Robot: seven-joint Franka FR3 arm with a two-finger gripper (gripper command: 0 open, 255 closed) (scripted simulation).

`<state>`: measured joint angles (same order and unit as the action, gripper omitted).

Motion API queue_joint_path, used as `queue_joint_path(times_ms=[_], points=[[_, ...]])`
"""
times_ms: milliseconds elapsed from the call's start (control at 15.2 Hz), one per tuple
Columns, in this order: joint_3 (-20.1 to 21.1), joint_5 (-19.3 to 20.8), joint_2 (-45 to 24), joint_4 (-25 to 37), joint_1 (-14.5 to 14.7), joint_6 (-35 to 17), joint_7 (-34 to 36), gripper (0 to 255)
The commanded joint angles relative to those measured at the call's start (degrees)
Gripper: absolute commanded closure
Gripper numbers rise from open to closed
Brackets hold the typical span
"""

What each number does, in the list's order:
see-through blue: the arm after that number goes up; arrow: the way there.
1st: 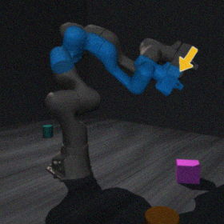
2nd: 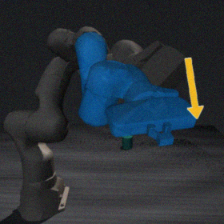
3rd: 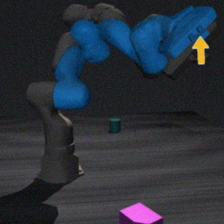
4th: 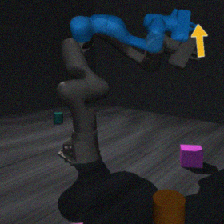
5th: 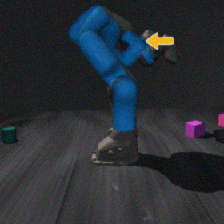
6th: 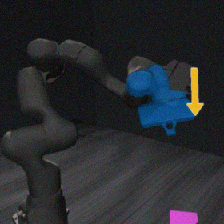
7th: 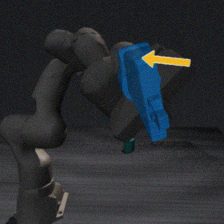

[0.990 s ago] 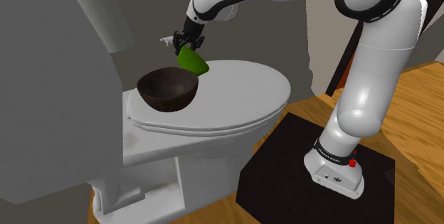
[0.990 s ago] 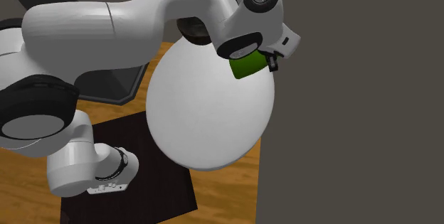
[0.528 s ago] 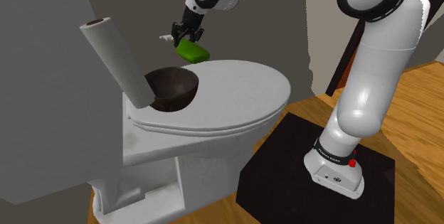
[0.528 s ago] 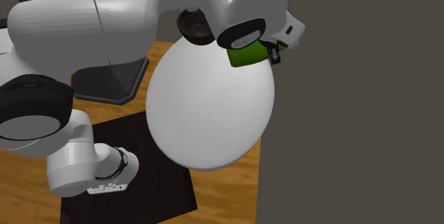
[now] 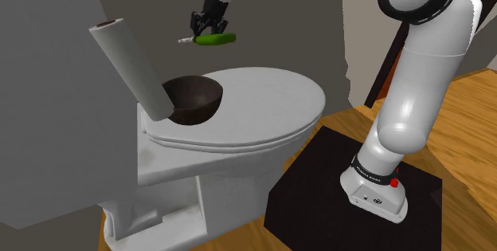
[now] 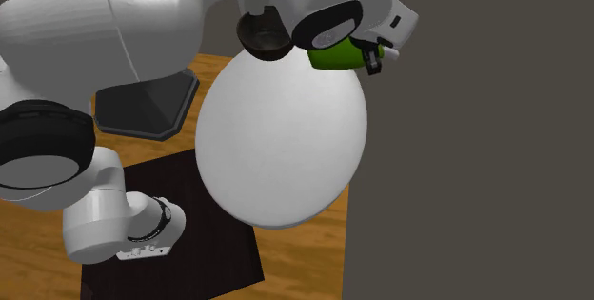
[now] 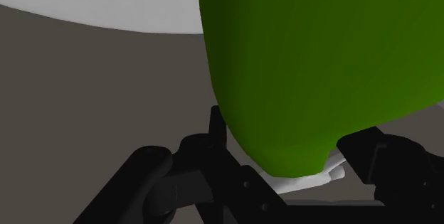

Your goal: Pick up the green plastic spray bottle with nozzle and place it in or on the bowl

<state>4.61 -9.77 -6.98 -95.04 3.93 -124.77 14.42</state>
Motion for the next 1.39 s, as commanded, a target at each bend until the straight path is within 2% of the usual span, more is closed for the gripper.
queue_joint_path(times_ms=[0,990,1320], points=[[-0.1,0.2,0.2,1.4,-0.1,1.4,0.3,255],[-0.2,1.2,-1.8,15.4,-0.1,13.2,2.3,255],[2.0,3.1,4.6,6.8,3.1,10.3,7.8,255]])
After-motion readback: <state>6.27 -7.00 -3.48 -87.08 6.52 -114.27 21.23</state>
